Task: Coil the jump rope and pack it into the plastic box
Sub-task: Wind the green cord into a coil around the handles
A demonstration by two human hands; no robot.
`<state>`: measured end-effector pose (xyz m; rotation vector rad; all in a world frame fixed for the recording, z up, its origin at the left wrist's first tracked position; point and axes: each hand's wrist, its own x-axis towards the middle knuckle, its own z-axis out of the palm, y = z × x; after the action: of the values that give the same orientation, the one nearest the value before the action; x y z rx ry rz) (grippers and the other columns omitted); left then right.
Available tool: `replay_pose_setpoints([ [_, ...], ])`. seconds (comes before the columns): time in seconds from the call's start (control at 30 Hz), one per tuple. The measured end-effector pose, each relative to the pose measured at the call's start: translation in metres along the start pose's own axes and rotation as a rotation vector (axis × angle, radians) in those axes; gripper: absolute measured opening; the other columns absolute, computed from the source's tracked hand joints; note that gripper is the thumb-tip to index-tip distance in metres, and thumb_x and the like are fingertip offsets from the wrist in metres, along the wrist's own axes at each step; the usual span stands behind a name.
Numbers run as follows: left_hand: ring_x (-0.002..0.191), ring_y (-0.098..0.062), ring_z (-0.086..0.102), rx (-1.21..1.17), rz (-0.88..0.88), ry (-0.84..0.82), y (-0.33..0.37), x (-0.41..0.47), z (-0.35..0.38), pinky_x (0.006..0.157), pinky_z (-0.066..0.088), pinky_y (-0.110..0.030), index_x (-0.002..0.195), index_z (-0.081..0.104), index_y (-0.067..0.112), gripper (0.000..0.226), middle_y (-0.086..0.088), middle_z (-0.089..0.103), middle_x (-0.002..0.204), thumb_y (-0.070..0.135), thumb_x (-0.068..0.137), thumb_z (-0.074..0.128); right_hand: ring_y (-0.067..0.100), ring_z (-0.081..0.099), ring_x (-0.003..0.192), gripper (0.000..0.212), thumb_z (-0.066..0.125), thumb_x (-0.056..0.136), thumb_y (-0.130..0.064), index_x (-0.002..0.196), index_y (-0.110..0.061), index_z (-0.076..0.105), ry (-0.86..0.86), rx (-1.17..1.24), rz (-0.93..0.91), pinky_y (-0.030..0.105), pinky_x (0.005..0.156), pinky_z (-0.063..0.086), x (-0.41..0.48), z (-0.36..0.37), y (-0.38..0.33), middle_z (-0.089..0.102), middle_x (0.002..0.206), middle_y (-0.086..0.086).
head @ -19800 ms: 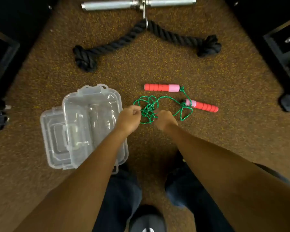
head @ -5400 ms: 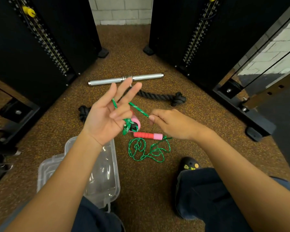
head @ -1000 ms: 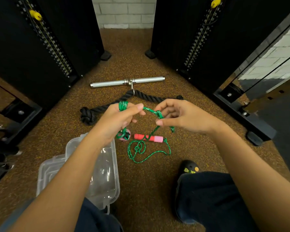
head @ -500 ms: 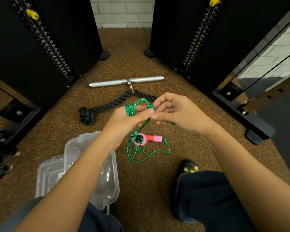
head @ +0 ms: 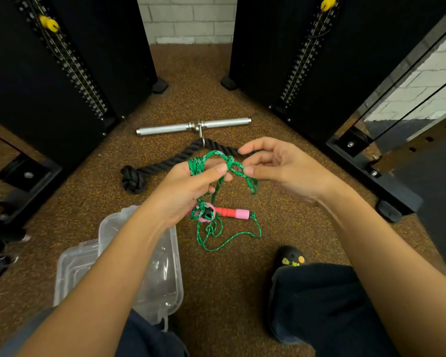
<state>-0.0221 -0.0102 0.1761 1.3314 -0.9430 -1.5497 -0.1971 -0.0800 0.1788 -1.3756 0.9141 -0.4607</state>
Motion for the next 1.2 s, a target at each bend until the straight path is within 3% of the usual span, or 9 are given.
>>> replay_pose_setpoints([
  [0.1, 0.037, 0.001, 0.040, -0.093, -0.016, -0.003, -0.004, 0.002, -0.003, 0.061, 0.038, -0.018, 0.080, 0.063, 0.016, 0.019, 0.007, 0.068, 0.056, 0.010, 0.090, 0.048, 0.003, 0.058, 0.071, 0.025, 0.063, 0.082, -0.001, 0.093, -0.021, 0.055, 0.058, -0.064, -0.063, 0.014, 0.068, 0.047, 0.001, 0.005, 0.000, 0.063, 0.082, -0.002],
  [0.23, 0.064, -0.003, 0.059, -0.084, 0.015, 0.056, -0.009, 0.007, -0.003, 0.058, 0.041, -0.014, 0.077, 0.064, 0.011, 0.016, 0.003, 0.069, 0.067, 0.000, 0.084, 0.056, 0.007, 0.058, 0.069, 0.027, 0.064, 0.081, -0.001, 0.099, -0.020, 0.055, 0.053, -0.104, -0.146, 0.015, 0.064, 0.049, -0.001, 0.014, 0.000, 0.061, 0.082, -0.001],
  [0.47, 0.056, 0.003, 0.055, 0.090, 0.108, 0.174, -0.016, 0.010, -0.004, 0.061, 0.044, -0.012, 0.066, 0.066, 0.019, 0.021, 0.013, 0.064, 0.056, 0.002, 0.079, 0.065, 0.012, 0.058, 0.097, 0.023, 0.066, 0.082, -0.012, 0.103, -0.020, 0.063, 0.091, -0.344, -0.287, 0.025, 0.088, 0.049, -0.006, 0.020, 0.000, 0.060, 0.101, 0.004],
  [0.6, 0.076, -0.008, 0.063, 0.150, 0.131, 0.146, -0.017, 0.010, -0.006, 0.080, 0.050, -0.021, 0.084, 0.069, 0.004, 0.007, -0.004, 0.069, 0.075, 0.008, 0.078, 0.069, 0.008, 0.061, 0.082, 0.022, 0.071, 0.078, -0.018, 0.099, -0.014, 0.065, 0.126, -0.321, -0.200, 0.019, 0.078, 0.051, -0.004, 0.021, 0.001, 0.065, 0.088, -0.001],
  [0.7, 0.067, 0.000, 0.062, 0.186, 0.131, 0.109, -0.014, 0.010, -0.005, 0.070, 0.048, -0.010, 0.080, 0.069, 0.014, 0.006, 0.010, 0.069, 0.062, 0.009, 0.080, 0.067, 0.006, 0.059, 0.077, 0.011, 0.066, 0.083, -0.015, 0.093, -0.016, 0.067, 0.134, -0.379, -0.131, 0.013, 0.074, 0.048, -0.001, 0.018, 0.003, 0.066, 0.083, -0.003],
  [0.87, 0.043, 0.002, 0.045, 0.179, 0.033, 0.097, -0.008, 0.008, -0.001, 0.054, 0.037, -0.013, 0.068, 0.061, 0.015, 0.021, 0.010, 0.053, 0.042, 0.016, 0.088, 0.057, 0.018, 0.064, 0.065, 0.014, 0.049, 0.092, -0.014, 0.087, -0.027, 0.051, 0.060, -0.304, -0.056, 0.041, 0.073, 0.050, 0.001, 0.022, 0.008, 0.061, 0.065, -0.004],
  [0.97, 0.043, -0.006, 0.036, 0.016, -0.071, 0.165, -0.006, 0.010, -0.004, 0.053, 0.031, -0.020, 0.061, 0.057, 0.019, 0.028, 0.010, 0.044, 0.045, 0.021, 0.089, 0.053, 0.010, 0.045, 0.049, 0.013, 0.044, 0.096, -0.017, 0.093, -0.029, 0.042, 0.034, -0.329, -0.103, 0.030, 0.054, 0.042, -0.002, 0.020, 0.007, 0.046, 0.064, -0.002],
  [1.07, 0.058, -0.012, 0.040, -0.137, -0.102, 0.203, -0.002, 0.010, -0.009, 0.049, 0.045, -0.015, 0.062, 0.056, 0.019, 0.026, 0.003, 0.045, 0.061, 0.022, 0.088, 0.052, -0.002, 0.043, 0.060, 0.013, 0.043, 0.096, -0.017, 0.099, -0.026, 0.051, 0.045, -0.477, -0.145, 0.012, 0.061, 0.034, -0.004, 0.013, 0.002, 0.044, 0.073, -0.010],
  [1.2, 0.052, -0.005, 0.041, -0.253, -0.113, 0.126, -0.003, 0.009, -0.007, 0.056, 0.042, -0.019, 0.067, 0.061, 0.018, 0.023, 0.009, 0.053, 0.054, 0.020, 0.088, 0.052, -0.001, 0.050, 0.100, 0.016, 0.050, 0.093, -0.029, 0.103, -0.032, 0.062, 0.041, -0.478, -0.101, 0.007, 0.085, 0.034, -0.005, 0.019, 0.002, 0.054, 0.107, -0.004],
])
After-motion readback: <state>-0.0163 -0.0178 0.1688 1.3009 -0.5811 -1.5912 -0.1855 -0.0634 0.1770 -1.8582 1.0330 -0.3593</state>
